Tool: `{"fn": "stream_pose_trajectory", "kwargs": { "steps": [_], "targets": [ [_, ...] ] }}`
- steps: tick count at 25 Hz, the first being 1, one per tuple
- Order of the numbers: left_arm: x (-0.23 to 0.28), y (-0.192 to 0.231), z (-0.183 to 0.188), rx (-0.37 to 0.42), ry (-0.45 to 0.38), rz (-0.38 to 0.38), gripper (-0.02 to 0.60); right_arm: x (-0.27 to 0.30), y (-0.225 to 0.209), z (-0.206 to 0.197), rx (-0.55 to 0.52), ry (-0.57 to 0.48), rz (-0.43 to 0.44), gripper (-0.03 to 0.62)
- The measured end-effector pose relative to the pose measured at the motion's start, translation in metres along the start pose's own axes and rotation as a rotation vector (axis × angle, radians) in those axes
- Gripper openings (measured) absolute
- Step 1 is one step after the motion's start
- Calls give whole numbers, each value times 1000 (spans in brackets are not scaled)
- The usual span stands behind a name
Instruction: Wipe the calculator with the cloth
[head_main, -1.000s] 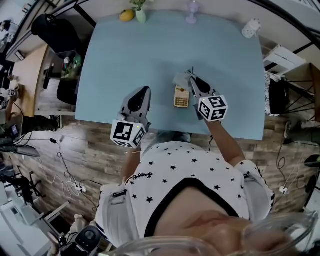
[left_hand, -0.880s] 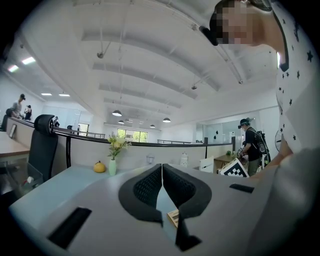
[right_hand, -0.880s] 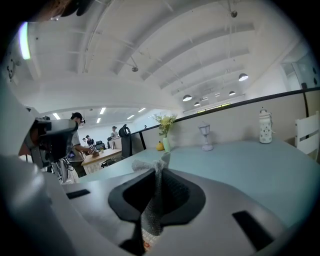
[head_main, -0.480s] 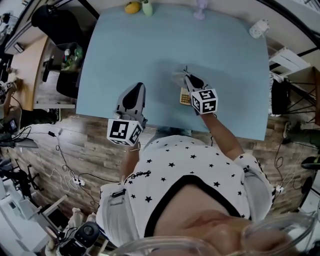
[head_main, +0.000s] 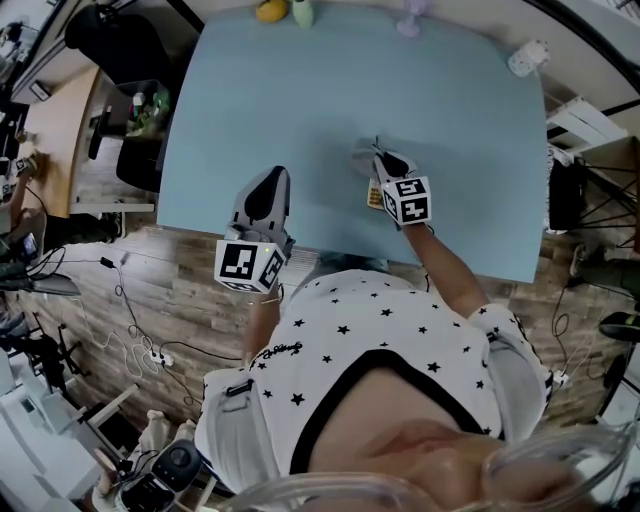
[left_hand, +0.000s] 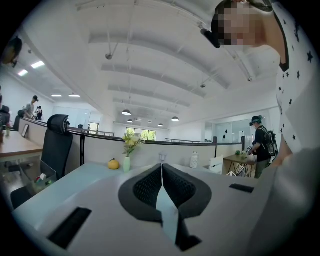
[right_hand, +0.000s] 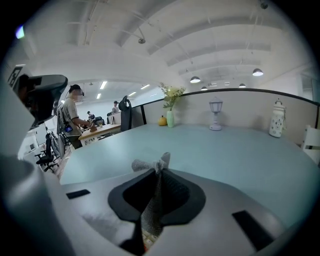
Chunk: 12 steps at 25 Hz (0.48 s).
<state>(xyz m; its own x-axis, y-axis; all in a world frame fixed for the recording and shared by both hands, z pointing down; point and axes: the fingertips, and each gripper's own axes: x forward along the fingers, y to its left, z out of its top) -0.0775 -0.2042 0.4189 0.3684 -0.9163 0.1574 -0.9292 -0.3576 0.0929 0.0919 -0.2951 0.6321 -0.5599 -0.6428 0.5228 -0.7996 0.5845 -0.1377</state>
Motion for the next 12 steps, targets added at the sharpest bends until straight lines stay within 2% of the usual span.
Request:
{"fn": "stream_pose_trajectory", "kwargs": {
  "steps": [6, 12],
  "targets": [
    [4, 0, 1, 2, -2, -11, 31, -6, -14, -10, 12, 21, -38, 32],
    [18, -12, 2, 7, 1, -66, 31, -19, -36, -17, 47, 17, -95, 32]
  ]
}}
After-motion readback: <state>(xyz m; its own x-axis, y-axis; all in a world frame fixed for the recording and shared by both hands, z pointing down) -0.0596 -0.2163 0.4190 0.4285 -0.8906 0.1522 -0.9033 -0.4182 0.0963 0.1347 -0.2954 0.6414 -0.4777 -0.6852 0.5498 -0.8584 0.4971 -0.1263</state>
